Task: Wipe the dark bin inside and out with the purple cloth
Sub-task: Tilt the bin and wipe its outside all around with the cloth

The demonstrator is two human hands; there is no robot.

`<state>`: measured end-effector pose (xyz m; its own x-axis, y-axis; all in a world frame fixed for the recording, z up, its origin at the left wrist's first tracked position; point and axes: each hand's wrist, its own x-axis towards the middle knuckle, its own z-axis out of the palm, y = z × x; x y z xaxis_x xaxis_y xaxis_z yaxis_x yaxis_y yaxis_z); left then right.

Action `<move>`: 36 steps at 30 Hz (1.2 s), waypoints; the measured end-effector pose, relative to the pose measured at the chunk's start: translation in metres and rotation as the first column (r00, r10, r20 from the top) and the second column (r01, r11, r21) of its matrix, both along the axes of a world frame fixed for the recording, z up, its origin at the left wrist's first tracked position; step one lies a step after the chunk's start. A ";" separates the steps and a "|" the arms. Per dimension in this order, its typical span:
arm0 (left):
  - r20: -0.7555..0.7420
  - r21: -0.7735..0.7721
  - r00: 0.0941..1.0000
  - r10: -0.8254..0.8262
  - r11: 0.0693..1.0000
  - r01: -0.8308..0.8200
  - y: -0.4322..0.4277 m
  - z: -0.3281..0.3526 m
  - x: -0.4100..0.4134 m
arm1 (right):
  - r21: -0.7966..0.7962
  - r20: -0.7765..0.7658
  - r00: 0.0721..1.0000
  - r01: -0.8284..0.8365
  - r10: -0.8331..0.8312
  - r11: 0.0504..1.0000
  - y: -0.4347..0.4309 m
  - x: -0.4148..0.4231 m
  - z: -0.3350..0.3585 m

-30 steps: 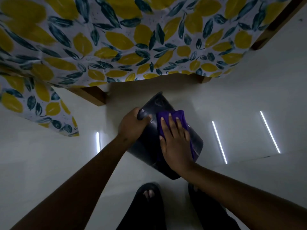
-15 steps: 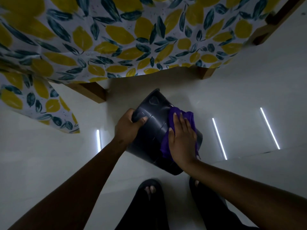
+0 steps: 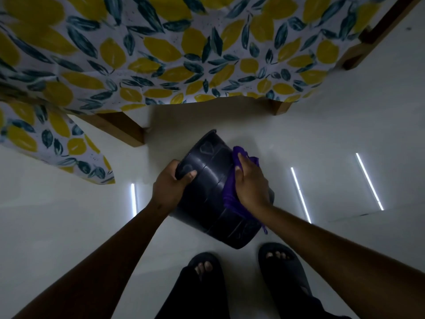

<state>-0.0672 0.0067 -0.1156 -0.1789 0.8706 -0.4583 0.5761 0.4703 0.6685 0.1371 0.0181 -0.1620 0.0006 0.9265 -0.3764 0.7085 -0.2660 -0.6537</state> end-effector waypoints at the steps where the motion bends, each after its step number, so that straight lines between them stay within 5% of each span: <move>1: -0.004 -0.004 1.000 -0.002 1.000 0.002 0.001 -0.001 -0.001 | 0.061 0.047 0.998 -0.050 0.048 0.997 -0.015 -0.002 0.001; 4: -0.011 -0.003 0.999 -0.032 0.999 0.032 0.003 -0.003 -0.003 | 0.140 0.230 0.948 -0.256 0.220 0.956 -0.042 -0.014 0.002; 8: -0.008 -0.013 0.998 -0.058 0.998 0.058 -0.002 -0.003 -0.007 | 0.218 0.273 0.881 -0.447 0.385 0.868 -0.017 -0.024 -0.003; 11: -0.006 0.006 0.998 -0.055 0.998 0.055 -0.001 -0.003 -0.005 | 0.188 0.120 0.946 -0.319 0.300 0.929 0.021 -0.020 -0.009; 13: -0.012 0.032 0.998 -0.056 0.998 0.057 0.000 -0.002 -0.003 | -0.004 0.000 0.989 -0.147 0.147 0.989 0.039 -0.012 -0.015; 17: 0.008 0.039 1.000 -0.027 0.999 0.027 -0.004 -0.003 -0.005 | -0.316 -0.028 0.999 0.030 -0.041 0.948 0.033 0.010 -0.023; 21: -0.007 0.034 0.999 -0.031 0.999 0.032 -0.003 -0.007 -0.007 | -0.075 0.084 0.993 0.089 -0.083 0.993 -0.006 0.002 -0.014; 25: -0.002 0.042 0.997 -0.072 0.996 0.072 -0.002 -0.007 -0.010 | 0.100 0.252 0.960 -0.152 0.123 0.983 -0.028 -0.026 -0.002; 30: -0.012 0.026 0.996 -0.088 0.996 0.088 -0.005 -0.007 -0.012 | 0.183 0.162 0.952 -0.287 0.259 0.940 0.008 -0.032 -0.001; 33: -0.032 0.064 0.994 -0.102 0.993 0.104 0.001 -0.005 -0.006 | -0.016 -0.010 0.994 -0.109 0.109 0.994 0.038 -0.014 -0.010; 36: -0.023 0.055 0.995 -0.094 0.994 0.095 0.001 -0.005 -0.006 | -0.350 -0.011 0.998 0.055 -0.063 0.935 0.042 0.002 -0.016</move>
